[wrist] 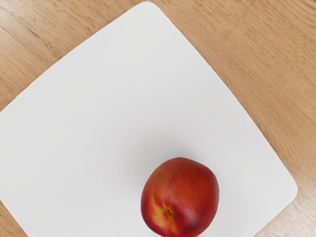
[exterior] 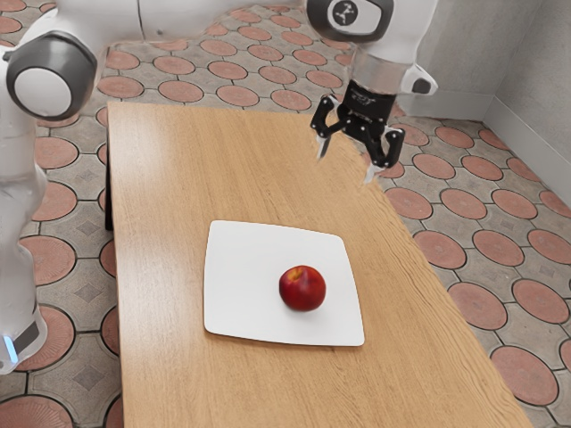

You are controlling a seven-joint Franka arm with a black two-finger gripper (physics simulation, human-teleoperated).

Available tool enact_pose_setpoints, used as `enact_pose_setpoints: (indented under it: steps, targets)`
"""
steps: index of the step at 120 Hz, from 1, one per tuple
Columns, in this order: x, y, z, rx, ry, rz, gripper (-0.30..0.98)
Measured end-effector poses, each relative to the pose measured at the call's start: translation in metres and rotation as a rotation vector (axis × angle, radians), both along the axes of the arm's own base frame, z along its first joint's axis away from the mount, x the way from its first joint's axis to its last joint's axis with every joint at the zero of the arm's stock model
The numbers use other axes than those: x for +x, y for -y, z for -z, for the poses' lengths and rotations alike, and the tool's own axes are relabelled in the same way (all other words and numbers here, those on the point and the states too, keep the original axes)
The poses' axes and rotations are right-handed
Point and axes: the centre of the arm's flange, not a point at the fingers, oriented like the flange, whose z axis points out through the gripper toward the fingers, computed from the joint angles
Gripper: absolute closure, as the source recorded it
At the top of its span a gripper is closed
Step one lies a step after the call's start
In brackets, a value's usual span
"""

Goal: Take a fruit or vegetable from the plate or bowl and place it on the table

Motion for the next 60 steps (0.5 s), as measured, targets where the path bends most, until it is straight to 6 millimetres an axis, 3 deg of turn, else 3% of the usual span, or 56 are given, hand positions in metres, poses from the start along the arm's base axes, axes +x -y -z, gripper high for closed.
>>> enact_pose_setpoints:
  steps: [5,15,34,45,60]
  targets:
    - [0.005,-0.009,-0.009,-0.024,0.030,-0.042,0.00]
    - [0.017,-0.014,-0.005,-0.052,0.037,-0.089,0.00]
    - [-0.005,0.052,-0.015,-0.093,0.040,0.022,0.00]
    - [0.010,0.047,0.017,-0.089,-0.019,0.023,0.00]
    - [0.038,0.004,0.075,-0.109,-0.124,-0.021,0.00]
